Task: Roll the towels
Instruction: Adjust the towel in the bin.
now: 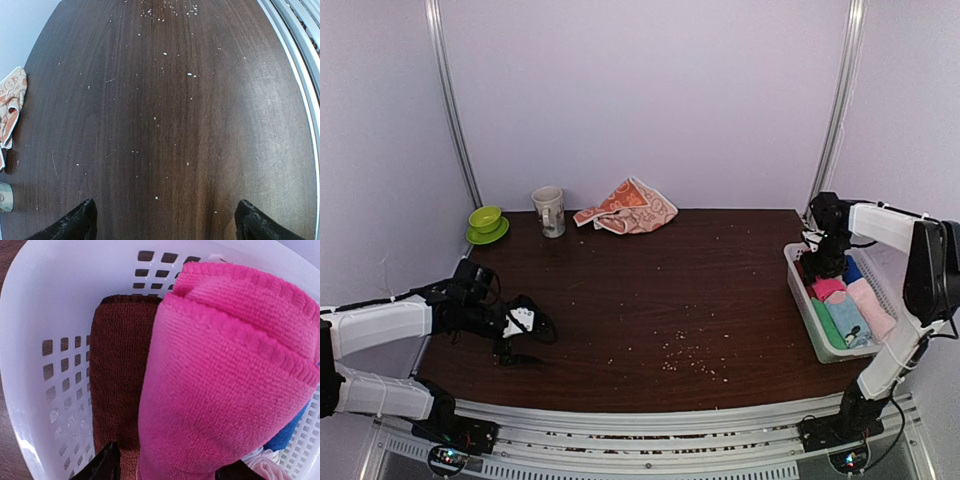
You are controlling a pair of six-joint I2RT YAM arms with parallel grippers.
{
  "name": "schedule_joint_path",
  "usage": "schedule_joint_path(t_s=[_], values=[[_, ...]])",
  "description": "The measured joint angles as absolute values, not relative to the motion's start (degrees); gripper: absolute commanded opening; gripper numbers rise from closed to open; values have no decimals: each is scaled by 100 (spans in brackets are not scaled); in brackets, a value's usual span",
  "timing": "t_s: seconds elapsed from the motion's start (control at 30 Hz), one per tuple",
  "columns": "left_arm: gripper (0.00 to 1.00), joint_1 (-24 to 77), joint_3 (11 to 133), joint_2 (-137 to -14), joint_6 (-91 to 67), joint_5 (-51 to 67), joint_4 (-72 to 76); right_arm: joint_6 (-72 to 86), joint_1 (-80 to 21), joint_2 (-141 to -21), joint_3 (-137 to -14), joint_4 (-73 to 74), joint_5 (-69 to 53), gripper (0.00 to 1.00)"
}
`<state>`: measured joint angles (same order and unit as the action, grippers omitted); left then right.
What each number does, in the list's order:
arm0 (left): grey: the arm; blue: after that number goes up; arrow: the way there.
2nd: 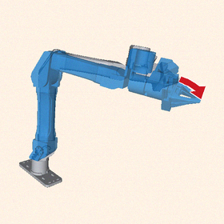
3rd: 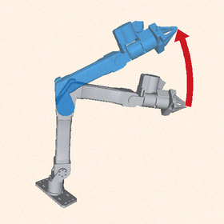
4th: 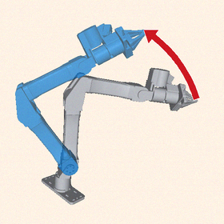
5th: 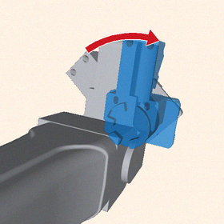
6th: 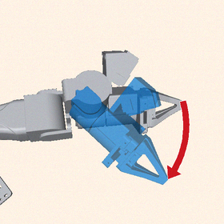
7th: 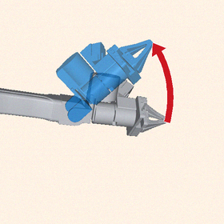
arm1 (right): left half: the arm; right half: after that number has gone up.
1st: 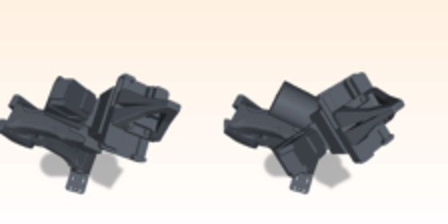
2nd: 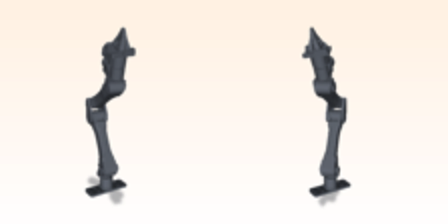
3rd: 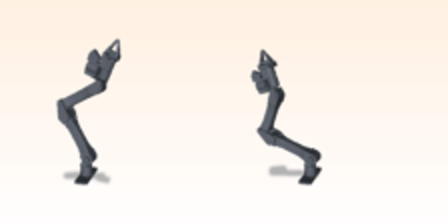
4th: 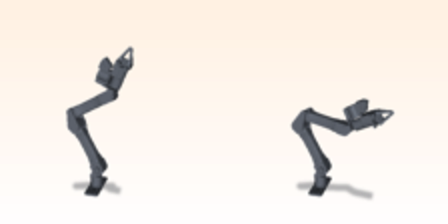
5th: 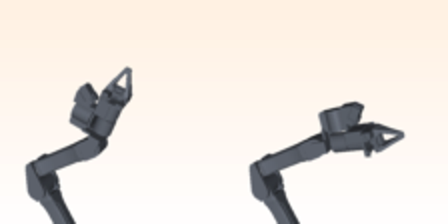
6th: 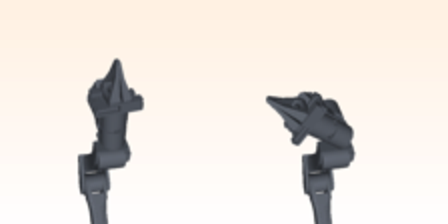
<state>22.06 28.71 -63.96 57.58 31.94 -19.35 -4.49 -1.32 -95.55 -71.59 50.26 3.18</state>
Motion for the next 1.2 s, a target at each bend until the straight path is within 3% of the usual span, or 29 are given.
schedule_joint_path(t_s=[0.23, 0.27, 0.3, 0.33, 0.7, 1.2], values=[[98, 2206, 2871, -6414, 5758, 3194, -1935, -290, -143, -9369, -7288, 5251, 475, 75], [98, 2206, 2871, -6418, 5758, 3192, -1935, -272, -143, -9323, -7328, 5295, 517, 91], [98, 2206, 2871, -6423, 5758, 3192, -1935, -259, -143, -9288, -7360, 5339, 545, 99], [98, 2206, 2871, -6423, 5756, 3192, -1935, -226, -154, -9247, -7404, 5384, 596, 100], [98, 2206, 2871, -6464, 5756, 3192, -1933, -84, -187, -9008, -7872, 5533, 937, 100], [98, 2206, 2871, -6565, 5758, 3186, -1931, 357, -458, -9098, -7787, 4010, 336, 93]])
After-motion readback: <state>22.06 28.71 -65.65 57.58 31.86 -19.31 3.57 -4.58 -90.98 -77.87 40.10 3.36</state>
